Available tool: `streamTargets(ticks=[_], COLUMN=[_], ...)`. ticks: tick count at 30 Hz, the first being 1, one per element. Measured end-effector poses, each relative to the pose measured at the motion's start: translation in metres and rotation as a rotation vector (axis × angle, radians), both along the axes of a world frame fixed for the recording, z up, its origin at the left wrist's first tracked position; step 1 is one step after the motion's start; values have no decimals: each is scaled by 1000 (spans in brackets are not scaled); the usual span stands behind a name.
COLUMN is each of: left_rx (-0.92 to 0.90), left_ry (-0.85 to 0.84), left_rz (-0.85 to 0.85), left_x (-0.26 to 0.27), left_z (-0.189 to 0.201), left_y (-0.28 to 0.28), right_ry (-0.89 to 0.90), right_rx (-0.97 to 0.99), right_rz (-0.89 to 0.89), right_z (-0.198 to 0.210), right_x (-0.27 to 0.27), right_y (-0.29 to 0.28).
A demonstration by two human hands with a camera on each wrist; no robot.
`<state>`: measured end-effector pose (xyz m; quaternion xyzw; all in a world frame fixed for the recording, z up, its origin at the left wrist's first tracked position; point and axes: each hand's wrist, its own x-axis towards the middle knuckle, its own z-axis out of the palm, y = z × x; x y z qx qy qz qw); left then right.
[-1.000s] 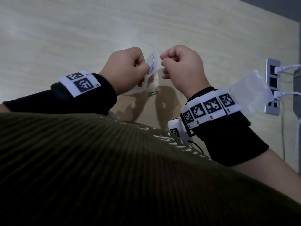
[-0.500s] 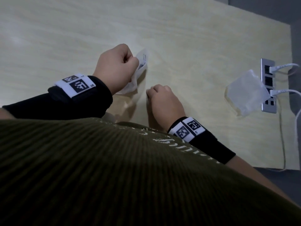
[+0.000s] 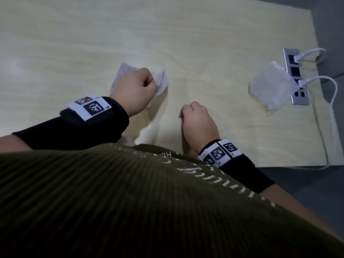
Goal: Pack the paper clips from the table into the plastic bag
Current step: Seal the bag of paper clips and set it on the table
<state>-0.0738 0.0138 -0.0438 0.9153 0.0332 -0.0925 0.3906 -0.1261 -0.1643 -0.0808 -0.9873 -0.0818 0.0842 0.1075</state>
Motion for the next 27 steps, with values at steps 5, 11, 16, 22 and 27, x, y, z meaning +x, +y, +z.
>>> streamTargets(ticks=[5,11,16,22,27], left_rx=[9,-57,-153,-233,-329], left_ry=[-14,37,71,65,80], left_rz=[-109,-371,-501,-454,-409], left_x=[-6,-29,-48,-64,-72], left_z=[-11,-8,-1,1,1], left_y=[-13,-51,-83,-113,-130], right_ry=[12,29,136,39,207], right_rx=[-13,-22,133,678,1176], right_rz=[-142,-317,-443,-680,-787], right_z=[-5,-7,12,49,71], right_x=[-13,-31,-42,-47,-43], right_y=[-29,-73,-97,-95,-90])
